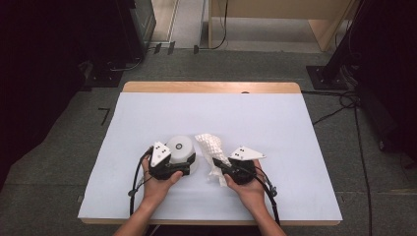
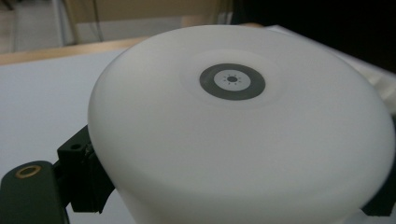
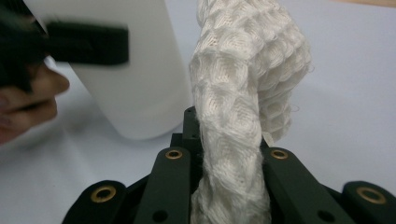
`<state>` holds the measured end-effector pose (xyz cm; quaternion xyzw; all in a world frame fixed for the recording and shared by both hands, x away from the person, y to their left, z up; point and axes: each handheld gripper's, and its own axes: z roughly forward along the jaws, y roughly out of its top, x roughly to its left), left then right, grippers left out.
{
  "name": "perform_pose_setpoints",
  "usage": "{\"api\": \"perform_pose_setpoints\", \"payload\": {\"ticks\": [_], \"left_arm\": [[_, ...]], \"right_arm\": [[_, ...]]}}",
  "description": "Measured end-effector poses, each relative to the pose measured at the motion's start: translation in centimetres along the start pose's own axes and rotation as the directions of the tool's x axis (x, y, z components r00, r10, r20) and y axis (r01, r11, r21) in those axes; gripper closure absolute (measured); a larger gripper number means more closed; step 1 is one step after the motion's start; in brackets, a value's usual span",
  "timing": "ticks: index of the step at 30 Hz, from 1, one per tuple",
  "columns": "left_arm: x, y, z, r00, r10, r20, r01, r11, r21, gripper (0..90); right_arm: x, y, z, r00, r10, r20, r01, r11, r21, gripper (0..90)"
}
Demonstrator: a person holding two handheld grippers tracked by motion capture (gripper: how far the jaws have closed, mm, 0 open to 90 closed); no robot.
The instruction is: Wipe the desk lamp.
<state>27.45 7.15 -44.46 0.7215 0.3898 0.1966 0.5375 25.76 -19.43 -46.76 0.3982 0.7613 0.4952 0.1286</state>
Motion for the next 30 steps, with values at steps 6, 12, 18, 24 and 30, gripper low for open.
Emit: {"api": "perform_pose_setpoints", "payload": {"ticks": [6, 12, 18, 24, 30], "left_arm": [[0.3, 1.2, -0.9, 0.9972, 0.014, 0.074, -0.010, 0.9985, -0.055, 8.7], [-0.4, 0.6, 0.0, 0.9923, 0.076, 0.098, -0.077, 0.9971, 0.004, 8.8], [-0.1, 0.5, 0.1, 0.9844, 0.058, 0.166, -0.060, 0.9982, 0.008, 8.8], [-0.9, 0.2, 0.5, 0.9696, 0.101, 0.223, -0.110, 0.9936, 0.028, 8.8], [-1.2, 0.3, 0.5, 0.9660, 0.116, 0.231, -0.126, 0.9916, 0.028, 8.8]], "right_arm": [[1.3, -0.4, 1.2, 0.9987, -0.049, -0.009, 0.049, 0.998, 0.027, 79.0], [3.2, 0.1, 0.8, 0.9798, -0.196, -0.041, 0.196, 0.981, 0.002, 78.9], [3.5, 1.0, -0.3, 0.9719, -0.228, -0.058, 0.225, 0.973, -0.053, 79.1], [3.1, 2.0, -1.5, 0.9736, -0.225, -0.035, 0.221, 0.969, -0.108, 79.2], [2.7, 2.2, -1.9, 0.9778, -0.206, -0.041, 0.199, 0.971, -0.129, 79.3]]}}
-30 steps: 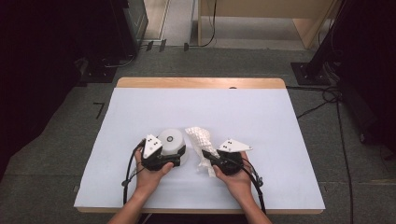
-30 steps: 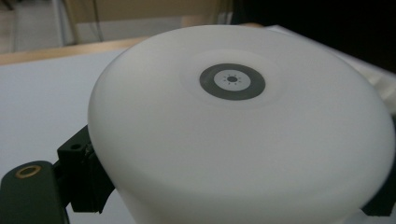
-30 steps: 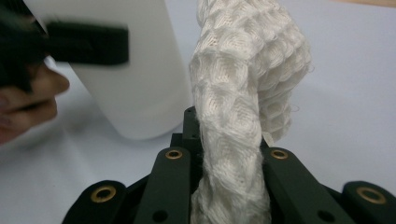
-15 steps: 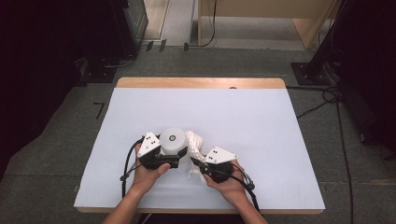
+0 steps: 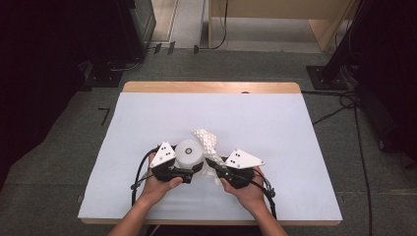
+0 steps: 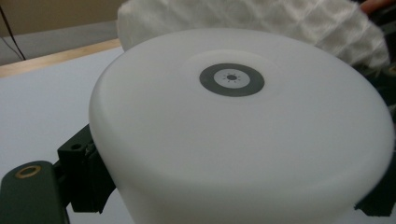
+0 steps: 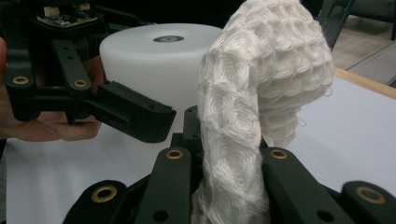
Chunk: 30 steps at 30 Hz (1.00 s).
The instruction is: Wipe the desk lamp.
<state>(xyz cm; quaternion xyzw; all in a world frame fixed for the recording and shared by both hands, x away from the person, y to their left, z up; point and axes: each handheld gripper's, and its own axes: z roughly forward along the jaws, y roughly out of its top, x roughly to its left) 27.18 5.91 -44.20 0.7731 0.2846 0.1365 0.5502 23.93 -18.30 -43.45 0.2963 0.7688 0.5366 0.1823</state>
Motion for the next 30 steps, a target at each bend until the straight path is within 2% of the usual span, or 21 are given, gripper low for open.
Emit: {"api": "perform_pose_setpoints", "payload": {"ticks": [2, 3, 4, 5, 7, 8, 11, 16, 19, 20, 23, 25, 28, 29, 30], "left_arm": [[0.1, 0.1, -0.1, 1.0000, -0.005, -0.001, 0.005, 1.0000, -0.008, 8.8], [0.5, 0.2, -0.5, 0.9998, -0.019, -0.005, 0.019, 0.9996, -0.023, 8.8], [0.5, 0.2, -0.5, 0.9998, -0.019, -0.005, 0.019, 0.9996, -0.023, 8.8], [0.7, 0.4, -0.8, 0.9994, -0.031, -0.013, 0.030, 0.9989, -0.037, 8.8], [0.8, 0.4, -0.9, 0.9993, -0.033, -0.017, 0.032, 0.9985, -0.043, 8.8], [1.1, 0.5, -1.2, 0.9992, -0.033, -0.024, 0.032, 0.9984, -0.047, 8.9], [1.2, 0.6, -1.3, 0.9989, -0.039, -0.025, 0.038, 0.9978, -0.055, 8.9], [1.3, 0.5, -1.2, 0.9991, -0.042, -0.001, 0.042, 0.9980, -0.048, 8.9], [0.7, 0.3, -0.6, 1.0000, -0.006, 0.007, 0.007, 0.9999, -0.015, 8.8], [0.7, 0.3, -0.6, 1.0000, -0.006, 0.007, 0.007, 0.9999, -0.015, 8.8], [0.3, 0.3, -0.2, 0.9997, 0.012, 0.021, -0.012, 0.9999, 0.001, 8.8], [0.3, 0.3, -0.2, 0.9997, 0.014, 0.018, -0.014, 0.9999, 0.002, 8.8], [0.5, 0.2, -0.2, 0.9990, 0.024, -0.039, -0.024, 0.9997, 0.002, 8.8], [0.5, 0.2, -0.2, 0.9990, 0.024, -0.039, -0.024, 0.9997, 0.002, 8.8], [0.6, 0.2, -0.2, 0.9950, 0.033, -0.094, -0.033, 0.9994, 0.001, 8.8]], "right_arm": [[0.0, -0.1, 0.2, 1.0000, 0.004, -0.001, -0.004, 1.000, 0.013, 79.3], [-0.1, -0.6, 0.8, 0.9998, 0.017, -0.006, -0.017, 0.999, 0.045, 79.3], [-0.1, -0.6, 0.8, 0.9998, 0.017, -0.006, -0.017, 0.999, 0.045, 79.3], [-0.1, -1.2, 1.5, 0.9994, 0.031, -0.012, -0.030, 0.997, 0.076, 79.3], [0.0, -1.5, 1.8, 0.9992, 0.037, -0.015, -0.036, 0.995, 0.093, 79.3], [0.2, -1.9, 2.3, 0.9989, 0.042, -0.021, -0.039, 0.992, 0.119, 79.3], [0.4, -2.0, 2.7, 0.9989, 0.036, -0.030, -0.032, 0.990, 0.135, 79.3], [0.3, -1.7, 2.4, 0.9991, 0.034, -0.023, -0.031, 0.992, 0.119, 79.3], [0.1, -1.2, 1.9, 0.9995, 0.028, -0.014, -0.027, 0.996, 0.089, 79.3], [0.1, -1.2, 1.9, 0.9995, 0.028, -0.014, -0.027, 0.996, 0.089, 79.3], [-0.2, -0.6, 0.9, 0.9994, 0.034, -0.005, -0.034, 0.998, 0.045, 79.4], [-0.2, -0.5, 0.7, 0.9993, 0.036, -0.006, -0.036, 0.999, 0.040, 79.4], [-0.6, -0.5, 0.6, 0.9991, 0.042, 0.007, -0.043, 0.998, 0.047, 79.3], [-0.7, -0.6, 0.7, 0.9986, 0.051, 0.012, -0.052, 0.997, 0.052, 79.3], [-0.9, -0.7, 0.7, 0.9980, 0.059, 0.024, -0.061, 0.997, 0.054, 79.2]]}}
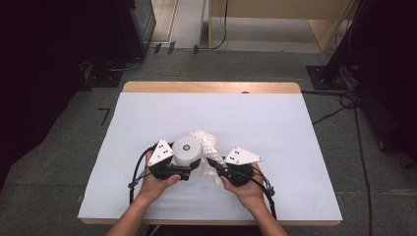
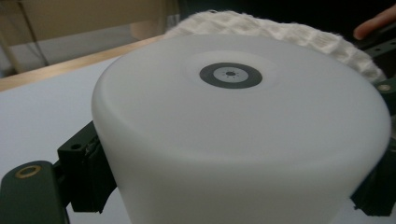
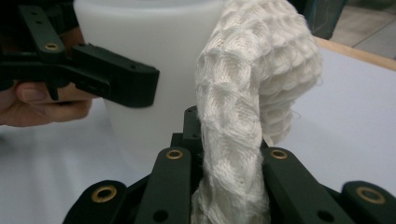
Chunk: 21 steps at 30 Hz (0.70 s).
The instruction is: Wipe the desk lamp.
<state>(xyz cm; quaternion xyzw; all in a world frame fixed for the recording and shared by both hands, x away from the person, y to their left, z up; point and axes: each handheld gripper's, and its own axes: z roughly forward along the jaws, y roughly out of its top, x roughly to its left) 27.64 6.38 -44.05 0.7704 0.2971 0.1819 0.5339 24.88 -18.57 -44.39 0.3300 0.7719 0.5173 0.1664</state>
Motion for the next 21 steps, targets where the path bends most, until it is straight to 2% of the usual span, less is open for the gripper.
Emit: {"api": "perform_pose_setpoints", "payload": {"ticks": [1, 2, 4, 5, 6, 7, 8, 10, 15, 21], "left_arm": [[0.0, 0.0, 0.0, 1.0000, 0.000, 0.000, 0.000, 1.0000, 0.000, 8.8], [0.1, 0.0, 0.0, 0.9995, 0.010, -0.030, -0.010, 0.9999, 0.005, 8.8], [0.4, -0.2, 0.0, 0.9966, 0.010, -0.082, -0.010, 0.9999, 0.006, 8.8], [0.7, -0.5, 0.2, 0.9920, 0.002, -0.126, 0.000, 1.0000, 0.009, 8.8], [0.9, -0.7, 0.2, 0.9890, 0.000, -0.148, 0.002, 0.9999, 0.013, 8.7], [0.9, -0.7, 0.2, 0.9890, 0.000, -0.148, 0.002, 0.9999, 0.013, 8.7], [1.0, -0.9, 0.4, 0.9866, -0.005, -0.163, 0.008, 0.9998, 0.019, 8.8], [1.3, -1.4, 0.8, 0.9836, 0.001, -0.180, 0.006, 0.9992, 0.041, 8.7], [1.0, -1.7, 1.0, 0.9818, 0.025, -0.188, -0.014, 0.9981, 0.060, 8.7], [1.0, -1.8, 0.9, 0.9798, -0.018, -0.199, 0.030, 0.9980, 0.056, 8.5]], "right_arm": [[-0.2, -0.1, 0.0, 0.9999, 0.013, 0.009, -0.013, 1.000, 0.003, 79.2], [-0.2, -0.1, 0.0, 0.9999, 0.013, 0.009, -0.013, 1.000, 0.003, 79.2], [-0.9, -0.5, 0.1, 0.9971, 0.068, 0.032, -0.069, 0.998, 0.009, 79.2], [-1.1, -0.6, 0.1, 0.9954, 0.087, 0.040, -0.088, 0.996, 0.015, 79.2], [-1.4, -0.8, 0.2, 0.9944, 0.093, 0.049, -0.094, 0.995, 0.016, 79.2], [-1.4, -0.8, 0.2, 0.9944, 0.093, 0.049, -0.094, 0.995, 0.016, 79.2], [-1.7, -1.1, 0.3, 0.9910, 0.123, 0.052, -0.125, 0.992, 0.025, 79.1], [-2.0, -1.3, 0.5, 0.9880, 0.143, 0.058, -0.145, 0.989, 0.032, 79.1], [-2.2, -1.5, 0.5, 0.9870, 0.151, 0.054, -0.153, 0.988, 0.034, 79.1], [-2.2, -1.6, 0.3, 0.9859, 0.159, 0.051, -0.161, 0.986, 0.033, 79.0]]}}
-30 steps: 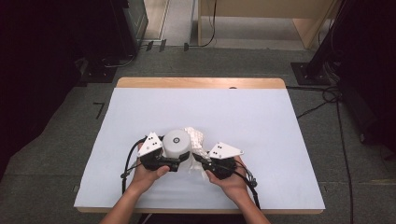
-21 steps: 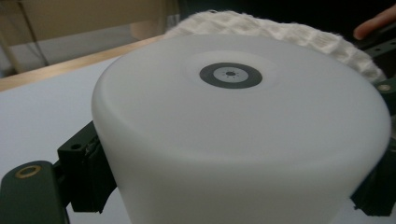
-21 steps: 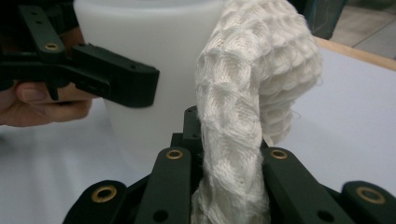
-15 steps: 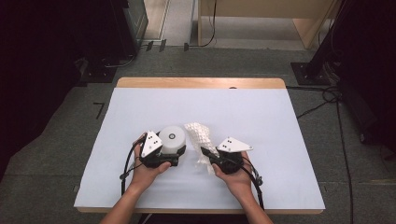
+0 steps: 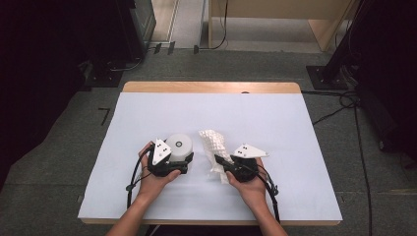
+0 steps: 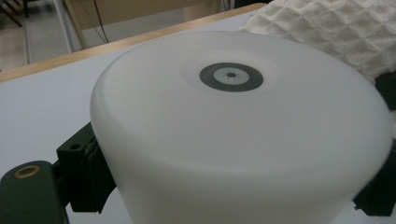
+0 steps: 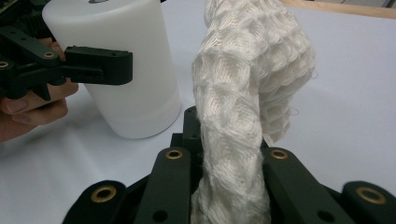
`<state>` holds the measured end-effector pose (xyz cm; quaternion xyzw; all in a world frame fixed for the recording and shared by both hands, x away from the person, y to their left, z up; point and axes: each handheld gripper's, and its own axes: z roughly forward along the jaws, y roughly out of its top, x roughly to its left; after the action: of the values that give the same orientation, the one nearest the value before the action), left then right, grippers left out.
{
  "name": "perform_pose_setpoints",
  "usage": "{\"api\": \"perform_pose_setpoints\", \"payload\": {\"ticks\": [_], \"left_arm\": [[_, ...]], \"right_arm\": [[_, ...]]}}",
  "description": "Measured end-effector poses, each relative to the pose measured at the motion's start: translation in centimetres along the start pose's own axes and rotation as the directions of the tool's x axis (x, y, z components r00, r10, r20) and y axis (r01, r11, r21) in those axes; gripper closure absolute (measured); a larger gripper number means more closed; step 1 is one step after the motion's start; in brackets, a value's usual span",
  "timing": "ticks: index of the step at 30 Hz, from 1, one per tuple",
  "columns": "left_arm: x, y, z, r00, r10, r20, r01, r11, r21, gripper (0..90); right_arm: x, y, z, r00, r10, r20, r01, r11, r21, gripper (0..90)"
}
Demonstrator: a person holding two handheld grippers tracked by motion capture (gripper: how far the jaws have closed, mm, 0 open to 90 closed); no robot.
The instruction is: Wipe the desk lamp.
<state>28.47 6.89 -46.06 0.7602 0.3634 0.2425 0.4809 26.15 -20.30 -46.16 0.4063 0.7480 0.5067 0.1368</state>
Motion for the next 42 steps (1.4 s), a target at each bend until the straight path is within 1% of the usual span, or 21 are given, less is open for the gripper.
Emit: {"api": "perform_pose_setpoints", "payload": {"ticks": [6, 7, 9, 10, 11, 12, 14, 16, 22, 23, 24, 26, 27, 28, 30, 31, 33, 34, 37, 39, 42], "left_arm": [[-0.6, 0.2, -0.5, 0.9980, -0.036, -0.052, 0.035, 0.9993, -0.012, 5.7], [-0.9, 0.3, -0.6, 0.9940, -0.069, -0.085, 0.067, 0.9976, -0.017, 5.7], [-1.6, 0.2, -0.5, 0.9860, -0.078, -0.148, 0.077, 0.9970, -0.008, 5.7], [-1.6, 0.2, -0.5, 0.9860, -0.078, -0.148, 0.077, 0.9970, -0.008, 5.8], [-2.0, 0.2, -0.4, 0.9809, -0.082, -0.176, 0.083, 0.9965, -0.002, 5.8], [-2.5, 0.1, -0.1, 0.9701, -0.081, -0.229, 0.086, 0.9962, 0.013, 6.0], [-2.7, 0.1, 0.1, 0.9659, -0.081, -0.246, 0.088, 0.9960, 0.017, 6.7], [-2.6, 0.0, 0.0, 0.9674, -0.079, -0.240, 0.085, 0.9963, 0.014, 7.0], [-1.5, 0.0, -0.1, 0.9837, -0.073, -0.164, 0.077, 0.9970, 0.013, 8.5], [-1.2, 0.1, -0.2, 0.9866, -0.084, -0.140, 0.086, 0.9963, 0.009, 8.5], [-0.3, 0.3, -0.6, 0.9908, -0.116, -0.071, 0.115, 0.9933, -0.013, 8.6], [0.0, 0.5, -0.8, 0.9908, -0.131, -0.034, 0.130, 0.9910, -0.033, 8.6], [0.4, 0.7, -1.1, 0.9898, -0.142, 0.005, 0.142, 0.9884, -0.053, 8.7], [1.0, 1.1, -1.7, 0.9843, -0.155, 0.085, 0.162, 0.9833, -0.083, 8.7], [1.5, 1.3, -2.1, 0.9745, -0.168, 0.149, 0.184, 0.9779, -0.099, 8.7], [1.5, 1.3, -2.1, 0.9745, -0.168, 0.149, 0.184, 0.9779, -0.099, 8.7], [1.8, 1.4, -2.2, 0.9570, -0.190, 0.220, 0.219, 0.9689, -0.116, 8.7], [1.8, 1.5, -2.3, 0.9431, -0.190, 0.273, 0.230, 0.9659, -0.120, 8.7], [1.4, 1.6, -2.2, 0.9460, -0.157, 0.284, 0.194, 0.9749, -0.109, 8.7], [0.7, 1.5, -1.9, 0.9526, -0.113, 0.282, 0.143, 0.9859, -0.087, 8.7], [0.4, 1.4, -1.6, 0.9494, -0.105, 0.296, 0.132, 0.9885, -0.074, 8.8]], "right_arm": [[-0.2, 0.0, -0.1, 1.0000, 0.005, 0.005, -0.005, 1.000, -0.005, 78.9], [-0.2, 0.0, -0.2, 1.0000, 0.004, 0.006, -0.004, 1.000, -0.005, 78.9], [-0.3, 0.0, -0.2, 0.9999, 0.012, 0.008, -0.012, 1.000, -0.005, 78.7], [-0.3, 0.0, -0.2, 0.9999, 0.012, 0.008, -0.012, 1.000, -0.005, 78.7], [-0.3, -0.1, -0.2, 0.9998, 0.016, 0.010, -0.016, 1.000, -0.003, 78.7], [-0.3, -0.1, -0.1, 0.9998, 0.016, 0.012, -0.016, 1.000, -0.002, 78.7], [-0.3, -0.2, 0.0, 0.9999, 0.012, 0.011, -0.012, 1.000, 0.000, 78.7], [-0.2, -0.2, 0.0, 0.9999, 0.013, 0.010, -0.013, 1.000, 0.004, 78.6], [0.1, -0.4, 0.4, 1.0000, 0.003, 0.001, -0.003, 1.000, 0.015, 78.7], [0.1, -0.4, 0.4, 1.0000, 0.003, 0.001, -0.003, 1.000, 0.015, 78.7], [0.2, -0.4, 0.5, 1.0000, -0.001, 0.001, 0.001, 1.000, 0.016, 78.7], [0.3, -0.5, 0.5, 1.0000, 0.001, -0.003, -0.001, 1.000, 0.020, 78.7], [0.5, -0.5, 0.6, 1.0000, -0.002, -0.007, 0.002, 1.000, 0.022, 78.7], [0.7, -0.5, 0.8, 0.9999, -0.011, -0.012, 0.011, 1.000, 0.025, 78.7], [1.1, -0.6, 1.0, 0.9996, -0.016, -0.023, 0.017, 0.999, 0.030, 78.8], [1.1, -0.6, 1.0, 0.9996, -0.016, -0.023, 0.017, 0.999, 0.030, 78.8], [1.6, -0.6, 1.2, 0.9988, -0.031, -0.038, 0.032, 0.999, 0.034, 78.8], [2.1, -0.6, 1.5, 0.9977, -0.040, -0.055, 0.042, 0.998, 0.040, 78.8], [2.6, -0.6, 1.6, 0.9964, -0.050, -0.069, 0.053, 0.998, 0.041, 78.9], [3.1, -0.3, 1.4, 0.9942, -0.062, -0.088, 0.064, 0.998, 0.020, 78.9], [3.2, -0.1, 1.1, 0.9931, -0.071, -0.093, 0.072, 0.997, 0.005, 79.0]]}}
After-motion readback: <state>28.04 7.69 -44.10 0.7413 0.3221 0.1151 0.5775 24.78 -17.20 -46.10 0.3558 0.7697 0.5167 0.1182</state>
